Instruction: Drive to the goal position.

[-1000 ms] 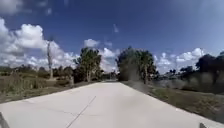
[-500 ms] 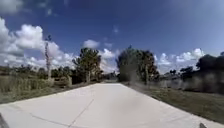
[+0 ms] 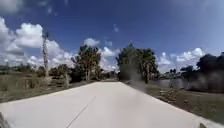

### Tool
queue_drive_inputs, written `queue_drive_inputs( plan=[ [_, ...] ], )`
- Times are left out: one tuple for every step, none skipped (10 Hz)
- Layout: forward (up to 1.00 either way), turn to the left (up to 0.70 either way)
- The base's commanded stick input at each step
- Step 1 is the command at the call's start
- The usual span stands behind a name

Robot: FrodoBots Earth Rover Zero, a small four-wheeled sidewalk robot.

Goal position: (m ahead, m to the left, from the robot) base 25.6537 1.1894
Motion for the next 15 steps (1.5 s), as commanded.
queue_drive_inputs(
  plan=[
    [0.7,0.0],
    [0.7,0.0],
    [0.7,0.0],
    [0.7,0.0],
    [0.7,0.0],
    [0.7,0.0],
    [0.7,0.0],
    [0.7,0.0],
    [0.7,0.0],
    [0.7,0.0],
    [0.7,0.0],
    [0.7,0.0],
    [0.7,0.0],
    [0.7,0.0],
    [0.7,0.0]
  ],
)
